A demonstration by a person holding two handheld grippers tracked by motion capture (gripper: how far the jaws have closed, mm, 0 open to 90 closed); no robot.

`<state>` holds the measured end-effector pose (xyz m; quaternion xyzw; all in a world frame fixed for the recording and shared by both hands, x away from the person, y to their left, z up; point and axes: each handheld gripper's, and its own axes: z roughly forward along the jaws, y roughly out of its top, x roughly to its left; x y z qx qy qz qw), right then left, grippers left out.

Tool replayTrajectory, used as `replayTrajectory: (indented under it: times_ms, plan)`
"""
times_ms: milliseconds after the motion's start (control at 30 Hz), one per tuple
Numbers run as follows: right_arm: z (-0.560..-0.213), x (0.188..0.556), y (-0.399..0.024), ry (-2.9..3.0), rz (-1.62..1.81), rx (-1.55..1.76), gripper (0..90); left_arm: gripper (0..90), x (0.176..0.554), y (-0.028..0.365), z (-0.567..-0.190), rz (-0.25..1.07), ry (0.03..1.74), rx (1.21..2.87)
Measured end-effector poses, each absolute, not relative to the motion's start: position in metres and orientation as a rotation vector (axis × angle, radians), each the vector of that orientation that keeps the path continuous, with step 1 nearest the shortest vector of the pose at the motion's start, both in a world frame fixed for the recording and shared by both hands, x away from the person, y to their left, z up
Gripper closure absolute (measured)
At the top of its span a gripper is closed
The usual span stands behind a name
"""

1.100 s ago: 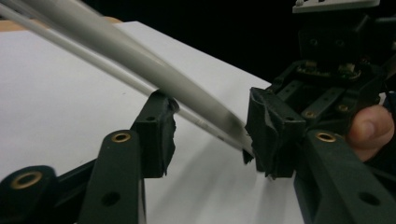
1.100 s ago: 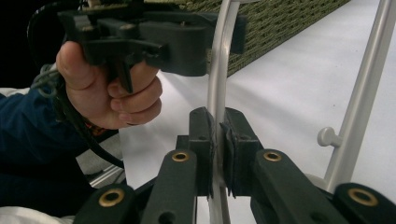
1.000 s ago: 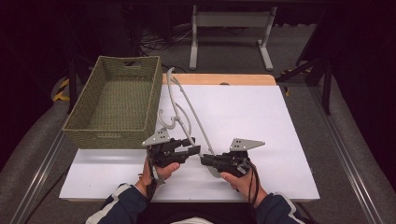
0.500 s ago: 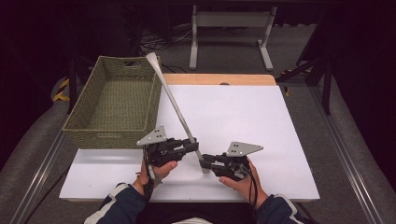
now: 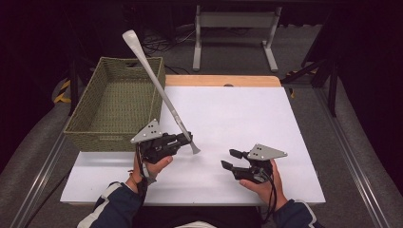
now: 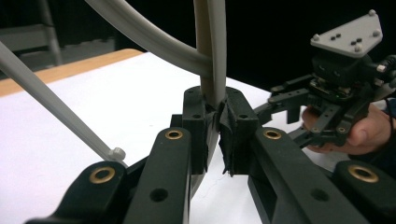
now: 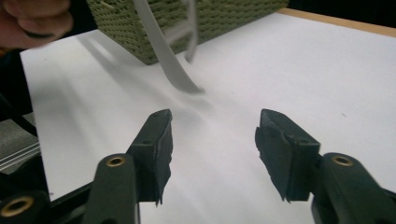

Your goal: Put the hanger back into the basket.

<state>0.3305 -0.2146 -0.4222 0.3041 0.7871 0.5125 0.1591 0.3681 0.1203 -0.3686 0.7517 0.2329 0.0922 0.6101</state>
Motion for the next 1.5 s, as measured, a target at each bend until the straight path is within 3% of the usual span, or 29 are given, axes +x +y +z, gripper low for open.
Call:
replayTrajectory:
  times_ms: [433, 800, 1500]
  plan:
    - [-0.425, 0.332, -0.232, 2.217, 1.398, 0.932, 35.1, 81.9, 0.363, 0.14, -0.327, 0.335, 0.623, 1.769]
    - [-0.427, 0.33, -0.224, 2.161, 1.27, 0.905, 23.7, 82.0, 0.368, 0.183, -0.294, 0.429, 0.713, 1.781]
    - [-0.431, 0.332, -0.221, 2.182, 1.224, 0.895, 23.7, 82.0, 0.398, 0.217, -0.247, 0.498, 0.74, 1.871]
